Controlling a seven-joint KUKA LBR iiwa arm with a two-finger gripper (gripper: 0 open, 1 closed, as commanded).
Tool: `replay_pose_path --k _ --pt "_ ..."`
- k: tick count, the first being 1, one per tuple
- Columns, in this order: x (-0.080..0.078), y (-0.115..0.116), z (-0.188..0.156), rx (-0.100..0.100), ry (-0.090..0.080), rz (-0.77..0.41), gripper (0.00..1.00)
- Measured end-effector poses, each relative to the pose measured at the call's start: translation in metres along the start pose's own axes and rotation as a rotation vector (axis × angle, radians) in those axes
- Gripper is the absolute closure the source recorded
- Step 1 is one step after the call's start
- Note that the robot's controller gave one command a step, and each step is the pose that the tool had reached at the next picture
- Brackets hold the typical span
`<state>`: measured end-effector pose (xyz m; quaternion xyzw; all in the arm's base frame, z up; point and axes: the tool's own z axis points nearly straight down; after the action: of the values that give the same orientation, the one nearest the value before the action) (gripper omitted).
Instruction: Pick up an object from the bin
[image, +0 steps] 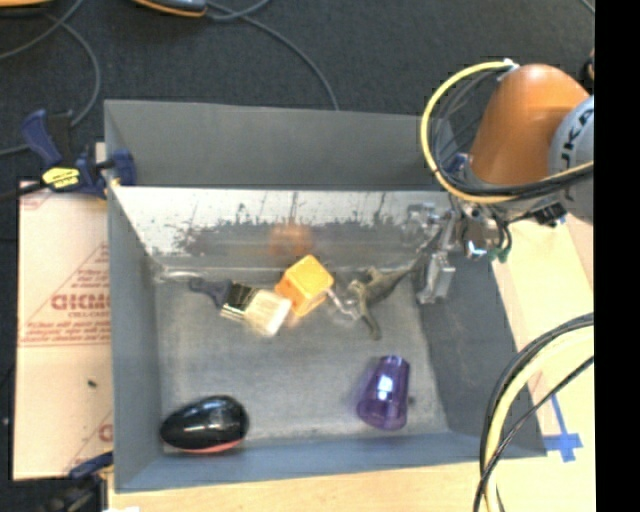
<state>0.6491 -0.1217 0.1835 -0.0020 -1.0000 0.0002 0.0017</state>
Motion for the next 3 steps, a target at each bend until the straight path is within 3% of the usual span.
replay_pose_path --k 1,2,3 --pt "-0.002 0.001 -0.006 0.001 -0.008 -0.003 0.00" --pt "-0.006 0.004 0.098 0.004 -0.010 -0.491 0.00" --pt "-0.006 -0.006 0.039 0.006 -0.019 -0.446 0.00"
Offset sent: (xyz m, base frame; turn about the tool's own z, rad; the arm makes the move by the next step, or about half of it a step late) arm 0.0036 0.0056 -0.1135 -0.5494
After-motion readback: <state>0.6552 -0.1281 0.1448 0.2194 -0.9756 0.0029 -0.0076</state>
